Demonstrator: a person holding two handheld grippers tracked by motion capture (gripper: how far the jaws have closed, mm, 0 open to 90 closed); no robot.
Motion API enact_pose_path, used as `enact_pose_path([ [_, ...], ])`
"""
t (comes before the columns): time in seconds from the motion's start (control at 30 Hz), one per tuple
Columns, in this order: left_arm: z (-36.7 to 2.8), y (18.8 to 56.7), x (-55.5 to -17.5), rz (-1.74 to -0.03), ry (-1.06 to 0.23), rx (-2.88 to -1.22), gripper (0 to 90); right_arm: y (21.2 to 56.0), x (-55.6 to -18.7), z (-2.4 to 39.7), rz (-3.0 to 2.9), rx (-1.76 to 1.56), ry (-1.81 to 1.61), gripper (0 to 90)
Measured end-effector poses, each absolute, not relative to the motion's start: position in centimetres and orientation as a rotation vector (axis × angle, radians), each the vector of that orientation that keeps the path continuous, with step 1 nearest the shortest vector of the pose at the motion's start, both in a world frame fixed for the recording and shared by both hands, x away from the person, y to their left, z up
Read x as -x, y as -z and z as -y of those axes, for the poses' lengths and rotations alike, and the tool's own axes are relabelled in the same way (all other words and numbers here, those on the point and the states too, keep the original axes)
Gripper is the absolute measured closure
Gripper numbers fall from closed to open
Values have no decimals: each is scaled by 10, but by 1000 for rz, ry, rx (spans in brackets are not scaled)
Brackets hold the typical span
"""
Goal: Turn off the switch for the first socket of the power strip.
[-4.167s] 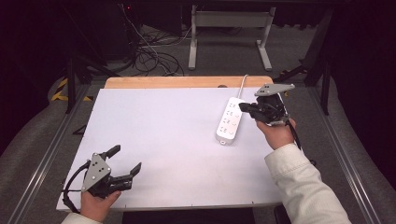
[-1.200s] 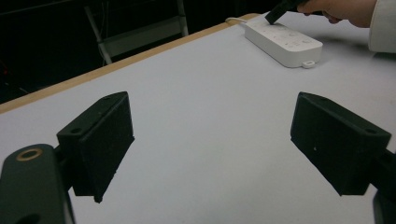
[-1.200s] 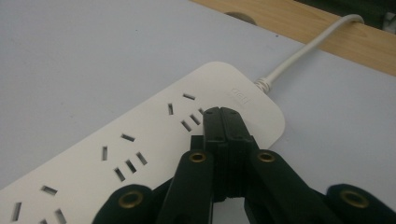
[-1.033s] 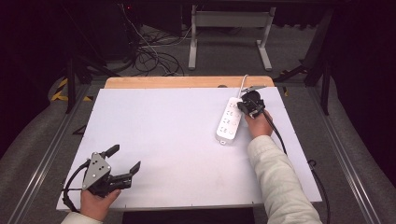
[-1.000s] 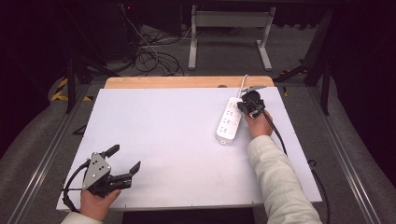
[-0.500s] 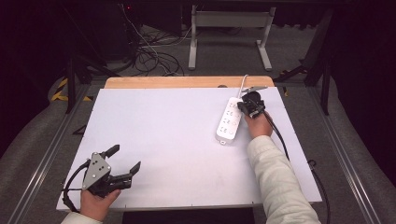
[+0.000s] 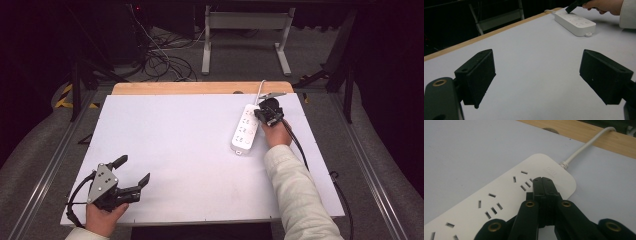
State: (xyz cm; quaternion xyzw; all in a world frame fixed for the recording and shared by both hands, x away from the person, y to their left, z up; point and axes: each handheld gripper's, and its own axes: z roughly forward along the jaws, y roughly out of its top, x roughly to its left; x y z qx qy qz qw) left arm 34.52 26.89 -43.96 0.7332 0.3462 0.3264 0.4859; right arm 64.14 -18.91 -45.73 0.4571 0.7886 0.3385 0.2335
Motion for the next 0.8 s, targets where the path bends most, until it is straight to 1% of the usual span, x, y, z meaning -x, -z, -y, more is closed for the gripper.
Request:
enact_pose_path([
  [0.4,-269,439,-345,-848,-788,-1780,136,455,-640,186,-2148,-1251,-932,900],
  [0.63,-268,440,-346,-845,-794,-1788,136,424,-624,189,-2127,-1158,-1068,900],
  [0.8,-266,439,-345,-843,-796,-1790,137,408,-613,196,-2115,-1136,-1140,900],
])
